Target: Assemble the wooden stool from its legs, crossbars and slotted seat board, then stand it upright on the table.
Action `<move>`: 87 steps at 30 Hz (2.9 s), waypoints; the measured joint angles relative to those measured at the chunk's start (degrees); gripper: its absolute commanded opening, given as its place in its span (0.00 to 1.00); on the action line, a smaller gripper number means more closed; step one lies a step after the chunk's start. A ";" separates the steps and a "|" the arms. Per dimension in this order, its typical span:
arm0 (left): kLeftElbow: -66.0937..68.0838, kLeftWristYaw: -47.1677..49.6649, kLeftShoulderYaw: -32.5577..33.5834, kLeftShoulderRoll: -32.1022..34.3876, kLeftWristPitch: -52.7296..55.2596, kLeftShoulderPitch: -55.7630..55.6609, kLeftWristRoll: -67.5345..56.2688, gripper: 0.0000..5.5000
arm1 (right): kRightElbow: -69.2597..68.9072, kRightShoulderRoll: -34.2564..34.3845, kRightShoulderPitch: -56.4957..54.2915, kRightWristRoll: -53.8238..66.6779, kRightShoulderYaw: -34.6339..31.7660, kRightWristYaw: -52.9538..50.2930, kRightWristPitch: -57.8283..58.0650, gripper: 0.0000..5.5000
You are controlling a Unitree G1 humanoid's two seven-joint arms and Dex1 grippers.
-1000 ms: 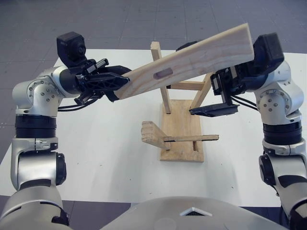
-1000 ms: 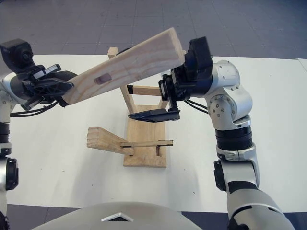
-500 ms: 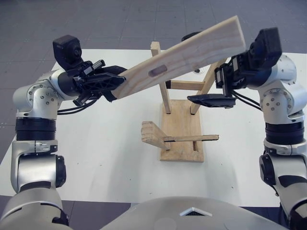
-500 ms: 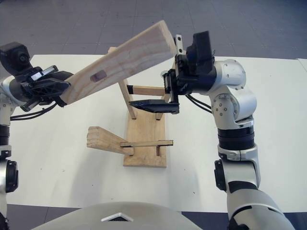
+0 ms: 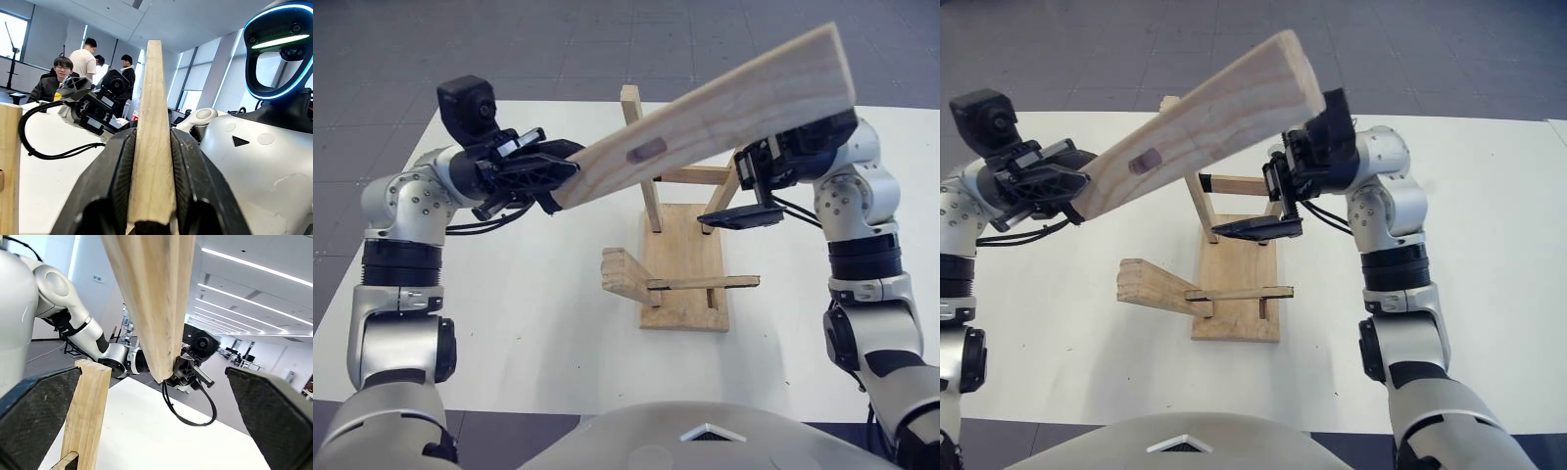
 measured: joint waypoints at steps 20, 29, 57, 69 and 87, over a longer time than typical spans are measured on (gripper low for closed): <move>2.19 -0.01 -8.58 -1.67 -3.00 -0.70 0.05 0.18 | 0.87 4.55 -2.88 -1.60 3.02 0.72 -10.89 0.68; 2.31 -0.02 -9.10 -1.67 -3.70 -0.70 -0.79 0.18 | -0.41 4.49 -2.88 -1.41 5.10 1.09 -8.45 0.40; 14.11 1.47 5.81 -9.01 -10.53 -2.98 12.42 0.45 | -3.47 4.04 -2.69 -1.60 -0.06 -4.03 -4.19 0.39; -9.23 18.96 28.06 -9.88 -21.11 20.23 11.57 0.45 | -21.98 -11.47 17.47 1.87 -22.17 -26.08 6.27 0.39; -28.19 42.03 32.66 -15.77 -22.36 31.88 8.18 0.45 | -24.89 -13.99 50.12 3.90 -24.89 -13.35 2.16 0.39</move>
